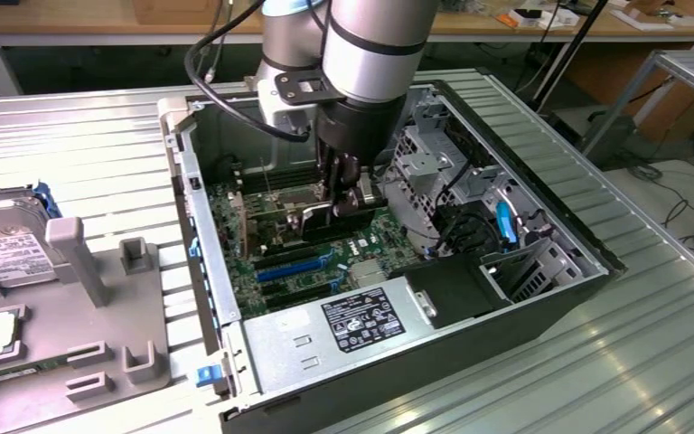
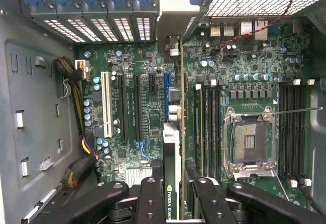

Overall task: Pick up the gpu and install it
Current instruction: 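Insert the gpu into the slot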

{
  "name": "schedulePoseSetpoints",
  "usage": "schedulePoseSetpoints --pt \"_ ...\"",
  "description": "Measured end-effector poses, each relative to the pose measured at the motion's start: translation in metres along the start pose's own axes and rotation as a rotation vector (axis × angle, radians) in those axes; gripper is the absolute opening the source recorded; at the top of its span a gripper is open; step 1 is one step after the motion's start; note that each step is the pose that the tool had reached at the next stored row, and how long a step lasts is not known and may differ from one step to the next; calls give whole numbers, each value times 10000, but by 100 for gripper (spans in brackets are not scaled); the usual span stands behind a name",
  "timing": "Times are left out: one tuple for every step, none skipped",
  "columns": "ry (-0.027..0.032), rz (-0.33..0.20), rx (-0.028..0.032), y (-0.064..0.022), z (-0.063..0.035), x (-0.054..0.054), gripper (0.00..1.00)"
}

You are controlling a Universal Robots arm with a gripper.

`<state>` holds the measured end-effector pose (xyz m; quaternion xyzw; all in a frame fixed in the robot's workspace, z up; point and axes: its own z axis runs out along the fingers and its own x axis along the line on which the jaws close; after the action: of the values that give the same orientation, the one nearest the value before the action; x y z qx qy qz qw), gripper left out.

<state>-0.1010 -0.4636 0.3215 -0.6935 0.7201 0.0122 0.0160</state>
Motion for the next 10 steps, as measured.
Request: schedulePoseSetpoints --pt "-3 15 33 9 14 1 27" --pt "-1 28 45 14 21 2 27" --pt "-2 41 46 15 29 3 27" --pt "0 63 49 24 45 5 27" --pt "1 76 53 34 57 6 27" --pt "4 88 59 46 71 7 27" --pt "6 106 74 70 100 9 27" --pt "8 127 86 94 126 11 27" --pt "11 145 92 111 141 12 27" --pt "15 168 99 131 161 14 27"
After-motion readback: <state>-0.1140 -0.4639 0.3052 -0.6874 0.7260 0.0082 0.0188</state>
